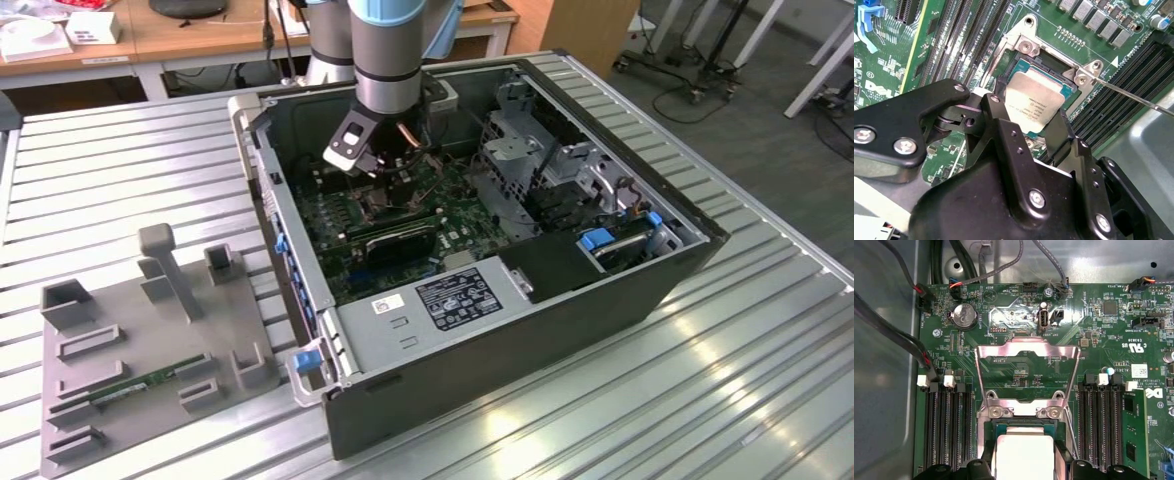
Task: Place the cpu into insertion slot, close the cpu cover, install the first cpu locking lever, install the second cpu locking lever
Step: 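Place the cpu into insertion slot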
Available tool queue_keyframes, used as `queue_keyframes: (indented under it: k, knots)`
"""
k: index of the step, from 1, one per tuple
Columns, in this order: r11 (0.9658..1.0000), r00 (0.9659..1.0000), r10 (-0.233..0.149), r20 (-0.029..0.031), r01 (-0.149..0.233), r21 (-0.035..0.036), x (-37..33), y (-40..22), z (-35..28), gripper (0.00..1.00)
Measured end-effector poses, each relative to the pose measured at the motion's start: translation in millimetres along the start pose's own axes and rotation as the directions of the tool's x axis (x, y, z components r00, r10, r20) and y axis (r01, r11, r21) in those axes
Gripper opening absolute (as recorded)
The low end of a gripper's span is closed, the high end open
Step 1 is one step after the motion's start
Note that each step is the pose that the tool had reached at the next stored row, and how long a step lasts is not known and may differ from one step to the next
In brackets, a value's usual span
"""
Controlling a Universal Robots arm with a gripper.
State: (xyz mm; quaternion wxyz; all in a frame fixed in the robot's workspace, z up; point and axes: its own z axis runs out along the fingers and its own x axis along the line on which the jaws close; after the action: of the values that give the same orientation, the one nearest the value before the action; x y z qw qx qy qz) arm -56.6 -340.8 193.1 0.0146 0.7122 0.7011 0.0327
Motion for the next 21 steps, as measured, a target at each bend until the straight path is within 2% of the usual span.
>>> queue_keyframes:
  k: [21]
  knots:
    - [1.0,1.0,0.0,0.0003,0.0,0.0002,0.3,-0.1,0.9,0.54]
